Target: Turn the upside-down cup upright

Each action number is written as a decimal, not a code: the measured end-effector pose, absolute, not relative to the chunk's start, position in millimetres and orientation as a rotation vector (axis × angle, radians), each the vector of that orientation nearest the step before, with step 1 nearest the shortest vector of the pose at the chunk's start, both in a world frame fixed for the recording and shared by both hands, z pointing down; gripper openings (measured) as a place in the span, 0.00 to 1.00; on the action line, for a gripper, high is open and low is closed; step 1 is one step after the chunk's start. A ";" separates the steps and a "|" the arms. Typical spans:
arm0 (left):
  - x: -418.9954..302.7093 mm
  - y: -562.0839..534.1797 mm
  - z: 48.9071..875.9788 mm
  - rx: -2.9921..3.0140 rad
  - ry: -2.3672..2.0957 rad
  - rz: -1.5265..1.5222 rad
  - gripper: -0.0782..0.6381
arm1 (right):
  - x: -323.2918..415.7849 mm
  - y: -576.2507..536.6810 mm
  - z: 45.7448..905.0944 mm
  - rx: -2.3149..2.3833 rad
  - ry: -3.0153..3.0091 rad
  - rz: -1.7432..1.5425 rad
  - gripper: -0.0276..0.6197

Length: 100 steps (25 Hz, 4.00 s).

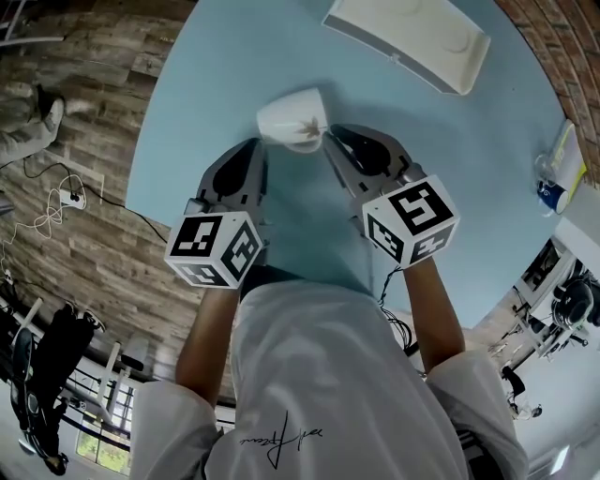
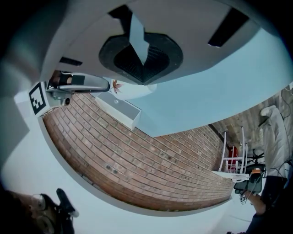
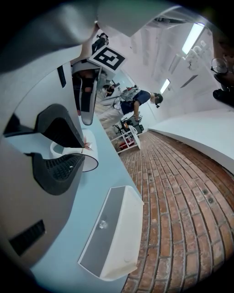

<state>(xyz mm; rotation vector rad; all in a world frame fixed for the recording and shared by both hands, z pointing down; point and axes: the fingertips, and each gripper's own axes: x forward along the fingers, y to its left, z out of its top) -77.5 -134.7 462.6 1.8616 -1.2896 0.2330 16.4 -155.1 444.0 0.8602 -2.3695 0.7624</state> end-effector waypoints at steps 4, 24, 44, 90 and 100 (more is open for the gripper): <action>-76.4 -137.0 465.0 1.851 -1.283 0.233 0.12 | 16.4 -158.7 443.1 0.847 -2.388 0.780 0.08; -79.7 -146.5 468.6 1.823 -1.251 0.179 0.12 | 8.6 -158.7 447.4 0.705 -2.455 0.964 0.08; -82.4 -149.7 473.6 1.800 -1.264 0.181 0.12 | 4.4 -142.0 449.8 0.611 -2.455 1.104 0.08; -49.8 -99.5 483.7 1.825 -1.186 0.192 0.12 | 20.5 -84.2 436.7 0.569 -2.381 1.045 0.08; -29.6 -85.6 482.5 1.846 -1.145 0.181 0.12 | 35.8 -69.3 435.6 0.621 -2.345 1.012 0.08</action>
